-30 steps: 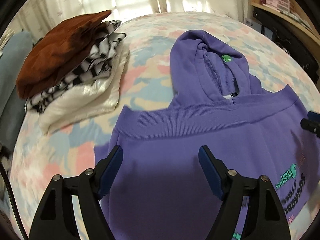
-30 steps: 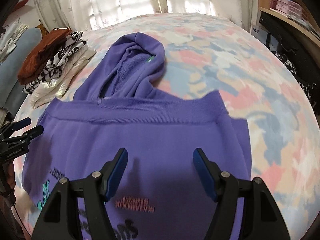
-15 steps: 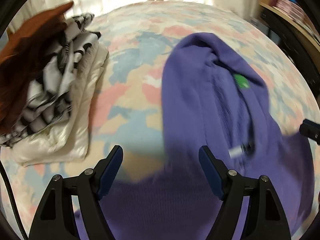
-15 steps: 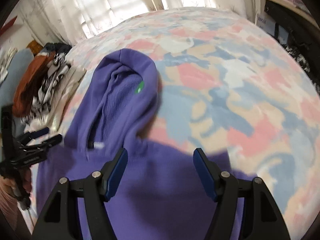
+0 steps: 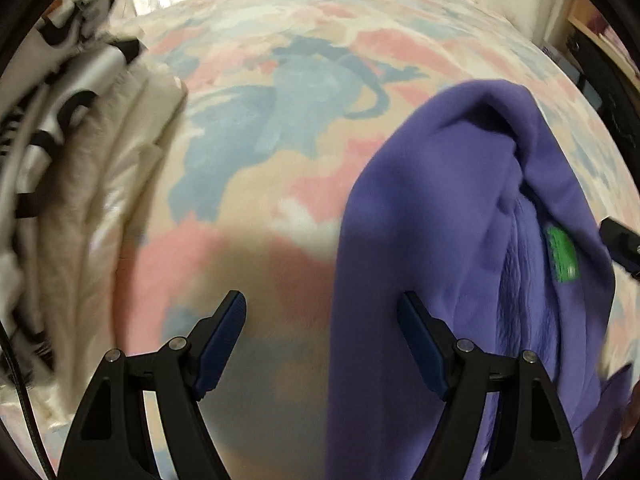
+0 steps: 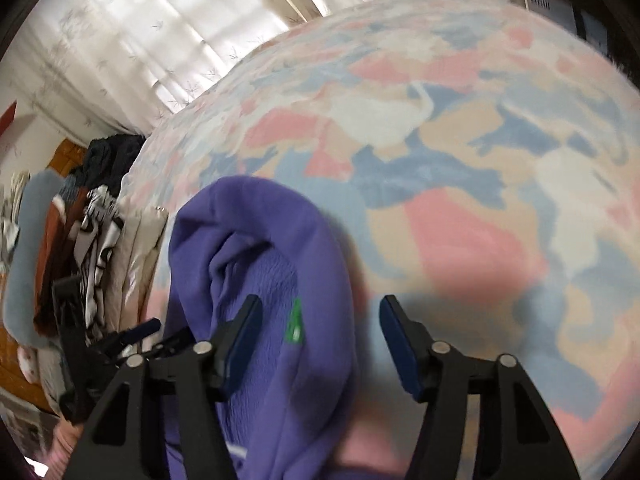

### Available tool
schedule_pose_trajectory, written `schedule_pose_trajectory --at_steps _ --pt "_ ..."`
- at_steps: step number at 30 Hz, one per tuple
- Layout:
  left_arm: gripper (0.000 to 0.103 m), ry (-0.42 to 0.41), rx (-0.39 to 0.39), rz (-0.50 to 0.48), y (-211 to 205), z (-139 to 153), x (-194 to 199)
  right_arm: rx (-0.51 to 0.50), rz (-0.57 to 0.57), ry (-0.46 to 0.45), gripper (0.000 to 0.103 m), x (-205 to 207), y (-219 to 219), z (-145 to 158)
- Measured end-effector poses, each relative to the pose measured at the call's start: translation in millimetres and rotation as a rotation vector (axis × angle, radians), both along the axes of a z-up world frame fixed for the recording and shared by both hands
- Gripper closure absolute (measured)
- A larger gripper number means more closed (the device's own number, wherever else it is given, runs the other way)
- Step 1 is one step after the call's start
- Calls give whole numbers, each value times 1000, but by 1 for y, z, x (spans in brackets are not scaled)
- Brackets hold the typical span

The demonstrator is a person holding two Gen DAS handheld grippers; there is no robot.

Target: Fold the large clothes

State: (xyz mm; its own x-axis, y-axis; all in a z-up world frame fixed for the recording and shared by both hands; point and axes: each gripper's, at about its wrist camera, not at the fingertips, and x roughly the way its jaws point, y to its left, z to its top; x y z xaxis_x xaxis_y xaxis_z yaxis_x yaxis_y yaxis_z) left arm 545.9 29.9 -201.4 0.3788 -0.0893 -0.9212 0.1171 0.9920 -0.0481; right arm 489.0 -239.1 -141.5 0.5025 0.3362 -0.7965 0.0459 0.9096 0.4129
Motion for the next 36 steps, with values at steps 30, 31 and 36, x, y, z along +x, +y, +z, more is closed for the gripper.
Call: schedule_pose_trajectory --at_steps 30,31,36 --pt "100 -285 -32 -105 60 174 -204 -138 168 -349 97 -175 4 138" --pt "100 -283 -38 -114 65 174 -224 -146 181 -357 97 -191 8 141" --pt "100 -266 -53 -147 79 155 -293 -174 232 -386 97 -268 18 133"
